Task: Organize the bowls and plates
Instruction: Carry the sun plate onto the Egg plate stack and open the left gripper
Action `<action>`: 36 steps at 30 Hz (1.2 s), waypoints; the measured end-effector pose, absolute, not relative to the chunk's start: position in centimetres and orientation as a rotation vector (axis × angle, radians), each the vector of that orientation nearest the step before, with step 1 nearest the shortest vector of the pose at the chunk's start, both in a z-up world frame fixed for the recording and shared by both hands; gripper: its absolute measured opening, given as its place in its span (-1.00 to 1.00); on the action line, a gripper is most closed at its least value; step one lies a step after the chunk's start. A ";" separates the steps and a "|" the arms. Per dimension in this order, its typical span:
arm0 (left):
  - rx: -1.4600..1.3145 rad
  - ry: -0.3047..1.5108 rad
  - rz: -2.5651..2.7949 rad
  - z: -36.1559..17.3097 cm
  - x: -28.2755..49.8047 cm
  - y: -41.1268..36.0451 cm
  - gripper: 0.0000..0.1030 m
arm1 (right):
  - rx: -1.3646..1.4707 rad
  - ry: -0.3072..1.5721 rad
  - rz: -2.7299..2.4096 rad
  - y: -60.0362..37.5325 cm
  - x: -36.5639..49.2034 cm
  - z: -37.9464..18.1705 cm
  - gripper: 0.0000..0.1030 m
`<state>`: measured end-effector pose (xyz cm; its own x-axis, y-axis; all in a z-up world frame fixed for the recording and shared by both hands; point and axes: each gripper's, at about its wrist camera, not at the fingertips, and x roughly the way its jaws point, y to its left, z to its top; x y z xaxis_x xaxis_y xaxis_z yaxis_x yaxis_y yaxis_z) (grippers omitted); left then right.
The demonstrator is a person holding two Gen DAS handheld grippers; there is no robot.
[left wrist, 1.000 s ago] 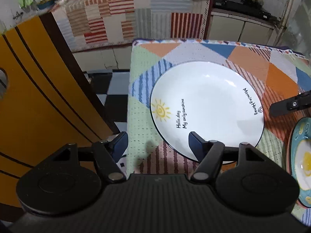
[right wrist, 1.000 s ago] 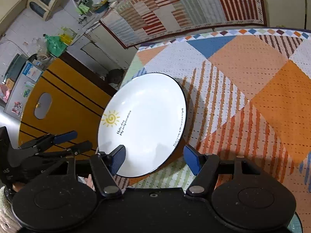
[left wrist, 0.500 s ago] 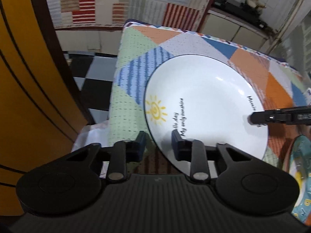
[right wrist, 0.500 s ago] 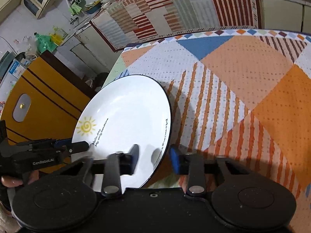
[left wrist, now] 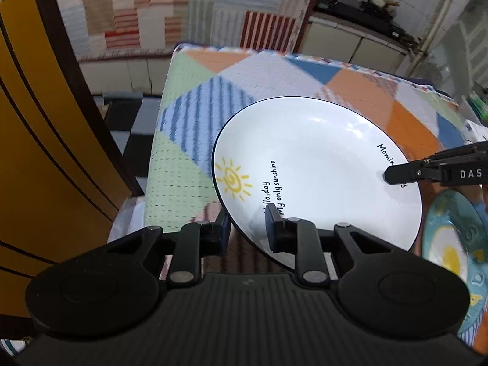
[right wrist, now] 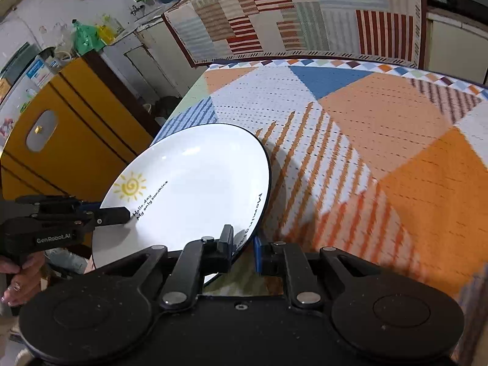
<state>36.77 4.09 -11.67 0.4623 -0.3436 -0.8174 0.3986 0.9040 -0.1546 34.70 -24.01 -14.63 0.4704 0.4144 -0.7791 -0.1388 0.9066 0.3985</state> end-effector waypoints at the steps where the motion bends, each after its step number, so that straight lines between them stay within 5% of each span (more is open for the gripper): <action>1: 0.069 0.975 -0.460 -11.1 36.1 3.9 -0.58 | 0.295 1.021 0.348 -24.2 34.2 -14.3 -0.65; 16: 0.140 0.929 -0.574 -3.8 27.9 -1.7 -0.57 | 0.291 0.914 0.323 -29.1 23.7 -7.1 -0.63; 36: 0.212 1.090 -0.674 -7.6 22.3 -8.7 -0.55 | 0.384 0.971 0.193 -34.4 13.1 -10.4 -0.63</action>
